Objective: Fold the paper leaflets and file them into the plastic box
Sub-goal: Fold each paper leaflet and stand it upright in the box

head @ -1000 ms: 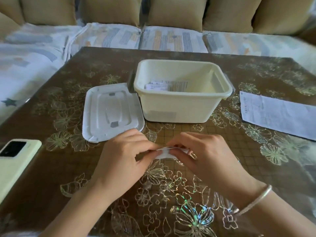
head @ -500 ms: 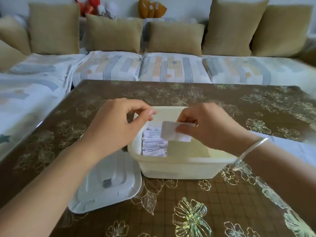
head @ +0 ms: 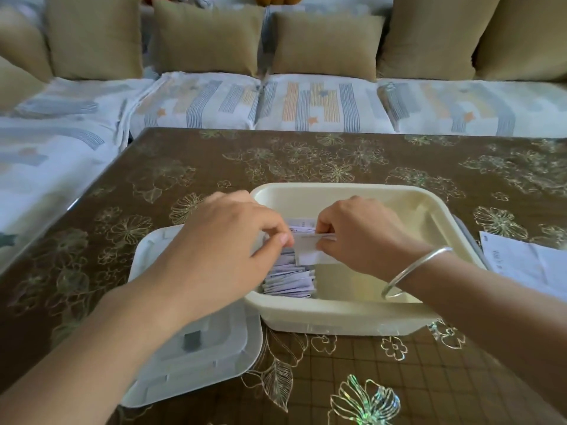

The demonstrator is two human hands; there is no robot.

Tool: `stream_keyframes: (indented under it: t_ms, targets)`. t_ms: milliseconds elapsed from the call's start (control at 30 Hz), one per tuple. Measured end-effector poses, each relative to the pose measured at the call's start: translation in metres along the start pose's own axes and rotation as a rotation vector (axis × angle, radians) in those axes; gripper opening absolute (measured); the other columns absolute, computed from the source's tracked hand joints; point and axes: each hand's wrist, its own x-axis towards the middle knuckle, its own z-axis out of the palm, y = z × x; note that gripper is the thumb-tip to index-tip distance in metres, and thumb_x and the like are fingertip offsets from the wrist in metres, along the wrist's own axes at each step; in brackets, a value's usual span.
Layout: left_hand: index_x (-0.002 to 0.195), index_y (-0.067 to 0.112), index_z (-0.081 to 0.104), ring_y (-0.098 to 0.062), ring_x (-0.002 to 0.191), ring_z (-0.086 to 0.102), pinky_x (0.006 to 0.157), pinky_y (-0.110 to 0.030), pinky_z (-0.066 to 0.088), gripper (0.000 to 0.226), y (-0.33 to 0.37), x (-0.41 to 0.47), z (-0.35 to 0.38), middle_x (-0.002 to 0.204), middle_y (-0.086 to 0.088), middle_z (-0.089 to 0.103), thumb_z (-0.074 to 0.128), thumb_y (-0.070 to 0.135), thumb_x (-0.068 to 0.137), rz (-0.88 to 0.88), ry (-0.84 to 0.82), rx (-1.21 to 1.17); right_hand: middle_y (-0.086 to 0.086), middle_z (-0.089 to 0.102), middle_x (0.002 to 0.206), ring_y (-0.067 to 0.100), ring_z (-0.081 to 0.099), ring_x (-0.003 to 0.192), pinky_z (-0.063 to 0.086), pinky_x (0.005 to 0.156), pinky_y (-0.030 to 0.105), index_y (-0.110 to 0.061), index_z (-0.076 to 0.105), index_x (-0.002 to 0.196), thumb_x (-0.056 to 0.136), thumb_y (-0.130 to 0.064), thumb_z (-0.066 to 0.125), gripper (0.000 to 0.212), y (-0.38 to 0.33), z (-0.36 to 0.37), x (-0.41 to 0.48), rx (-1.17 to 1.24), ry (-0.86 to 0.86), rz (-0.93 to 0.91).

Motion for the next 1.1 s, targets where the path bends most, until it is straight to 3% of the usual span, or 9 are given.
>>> stream_keyframes:
  t_ms: [100,167,300,500,600,733,867,1100]
  targets:
    - [0.088,0.033,0.069,-0.005,0.083,0.056,0.079,-0.028,0.045,0.024,0.014,0.006,0.001,0.084,0.014,0.065,0.047,0.038,0.095,0.031,-0.176,0.119,0.002,0.067,0.089,0.026,0.053,0.073,0.034,0.060,0.025,-0.024,0.069,0.091,0.082,-0.026,0.061,0.011,-0.001,0.002,0.000,-0.022,0.015,0.015]
    - [0.087,0.025,0.068,-0.014,0.075,0.055,0.071,-0.032,0.048,0.028,0.020,0.015,0.008,0.079,0.006,0.063,0.044,0.035,0.096,0.053,-0.289,0.263,0.003,0.066,0.090,0.029,0.058,0.078,0.035,0.060,0.027,-0.023,0.067,0.091,0.081,-0.024,0.061,0.012,-0.002,0.002,0.000,-0.036,0.002,0.020]
    - [0.065,0.018,0.049,-0.014,0.058,0.042,0.050,-0.029,0.031,0.029,0.022,0.034,0.020,0.066,0.001,0.047,0.045,0.022,0.094,0.000,-0.478,0.380,0.007,0.065,0.092,0.031,0.058,0.082,0.035,0.061,0.028,-0.019,0.065,0.092,0.080,-0.022,0.059,0.014,0.001,0.000,-0.004,-0.071,-0.010,0.035]
    - [0.062,0.018,0.043,-0.013,0.055,0.036,0.047,-0.028,0.024,0.026,0.023,0.039,0.028,0.064,0.002,0.043,0.048,0.012,0.088,-0.008,-0.524,0.498,0.007,0.064,0.094,0.030,0.053,0.076,0.037,0.061,0.028,-0.017,0.064,0.096,0.080,-0.023,0.062,0.017,-0.002,-0.001,-0.007,-0.114,-0.029,0.012]
    - [0.070,0.019,0.053,-0.015,0.059,0.043,0.048,-0.028,0.026,0.020,0.020,0.041,0.029,0.069,0.001,0.049,0.047,0.013,0.087,0.003,-0.547,0.491,0.007,0.063,0.093,0.028,0.047,0.073,0.036,0.061,0.028,-0.016,0.063,0.095,0.083,-0.024,0.060,0.014,-0.006,-0.003,-0.007,-0.136,-0.043,-0.021]
    - [0.100,0.026,0.070,-0.021,0.082,0.058,0.060,-0.029,0.040,0.026,0.016,0.042,0.028,0.092,0.000,0.065,0.046,0.020,0.091,-0.005,-0.587,0.441,0.005,0.063,0.093,0.025,0.045,0.071,0.034,0.061,0.029,-0.019,0.060,0.091,0.088,-0.020,0.056,0.005,-0.016,-0.002,-0.003,-0.175,-0.002,-0.081]
    - [0.106,0.029,0.070,-0.021,0.090,0.059,0.076,-0.032,0.048,0.028,0.016,0.040,0.027,0.099,0.003,0.068,0.046,0.023,0.093,0.010,-0.587,0.419,0.004,0.062,0.090,0.027,0.061,0.087,0.035,0.061,0.029,-0.022,0.055,0.082,0.089,-0.022,0.059,0.008,-0.021,0.003,0.007,-0.190,0.040,-0.118]
    - [0.107,0.026,0.071,-0.022,0.089,0.060,0.072,-0.029,0.046,0.028,0.015,0.040,0.026,0.101,0.001,0.069,0.046,0.022,0.094,0.001,-0.621,0.404,0.000,0.043,0.060,0.026,0.048,0.064,0.037,0.055,0.028,-0.015,0.045,0.064,0.081,-0.012,0.060,0.023,-0.025,0.012,0.015,0.014,-0.103,-0.093]
